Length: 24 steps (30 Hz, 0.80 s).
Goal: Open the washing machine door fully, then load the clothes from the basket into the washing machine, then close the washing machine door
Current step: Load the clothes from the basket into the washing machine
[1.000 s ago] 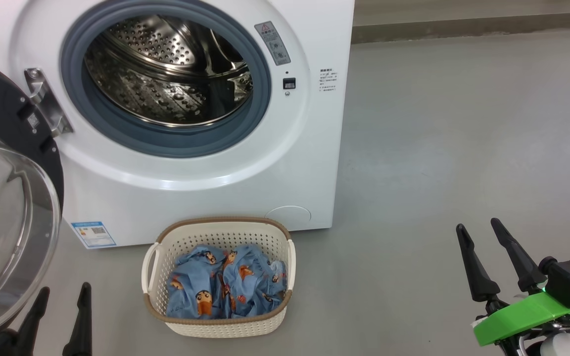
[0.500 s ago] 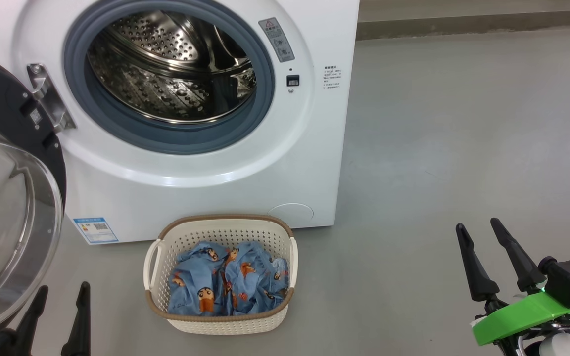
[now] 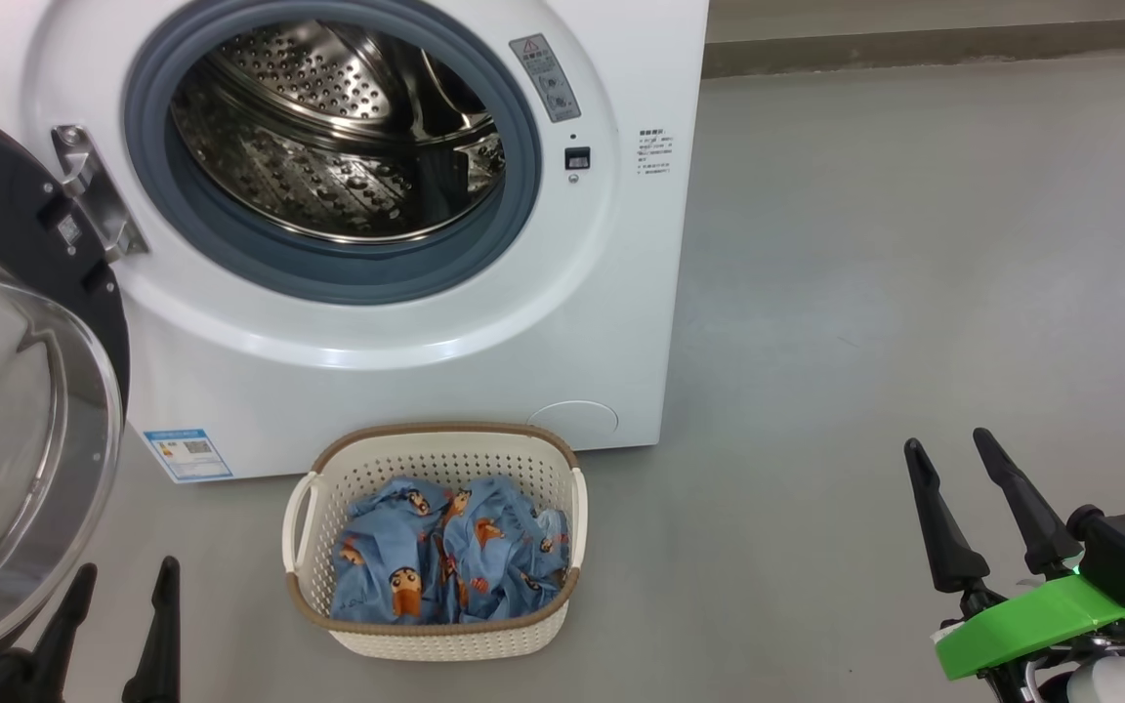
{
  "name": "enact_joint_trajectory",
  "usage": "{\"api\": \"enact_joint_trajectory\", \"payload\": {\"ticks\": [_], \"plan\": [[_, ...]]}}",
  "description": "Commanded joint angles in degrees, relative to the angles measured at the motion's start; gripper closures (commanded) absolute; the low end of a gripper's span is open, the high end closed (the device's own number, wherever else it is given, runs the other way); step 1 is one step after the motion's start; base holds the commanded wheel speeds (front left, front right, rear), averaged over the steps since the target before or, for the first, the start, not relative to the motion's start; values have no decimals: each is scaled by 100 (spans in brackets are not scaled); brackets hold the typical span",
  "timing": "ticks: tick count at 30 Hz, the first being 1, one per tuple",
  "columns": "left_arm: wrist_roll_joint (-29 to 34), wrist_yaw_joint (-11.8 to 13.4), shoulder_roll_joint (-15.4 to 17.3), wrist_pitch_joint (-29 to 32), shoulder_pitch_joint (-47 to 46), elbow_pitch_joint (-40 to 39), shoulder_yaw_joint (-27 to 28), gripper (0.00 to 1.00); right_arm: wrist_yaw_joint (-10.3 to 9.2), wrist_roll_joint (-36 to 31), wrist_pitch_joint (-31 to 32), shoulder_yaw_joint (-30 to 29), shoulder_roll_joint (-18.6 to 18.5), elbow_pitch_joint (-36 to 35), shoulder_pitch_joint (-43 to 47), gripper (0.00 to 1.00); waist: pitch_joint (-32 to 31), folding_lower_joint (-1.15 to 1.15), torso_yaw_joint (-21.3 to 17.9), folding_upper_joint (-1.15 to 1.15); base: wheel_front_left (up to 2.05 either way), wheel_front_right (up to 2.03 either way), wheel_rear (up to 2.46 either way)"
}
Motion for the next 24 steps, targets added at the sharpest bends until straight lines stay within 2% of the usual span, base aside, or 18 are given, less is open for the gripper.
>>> {"api": "enact_joint_trajectory", "payload": {"ticks": [1, 8, 24], "plan": [[49, -23, 149, -42, -197, -103, 247, 0, 26, -49, -70, 76, -79, -152, -50, 0, -1, 0, 0, 0, 26, -26, 0], [56, -37, 141, -42, -195, -116, 247, 0, 26, -49, -70, 72, -79, -157, -40, 0, 1, 0, 3, 0, 81, -81, 0], [73, -61, 151, -43, -209, -125, 263, 0, 26, -76, -70, 54, -53, -163, -24, 0, 31, 0, 31, 0, 145, -145, 0]]}}
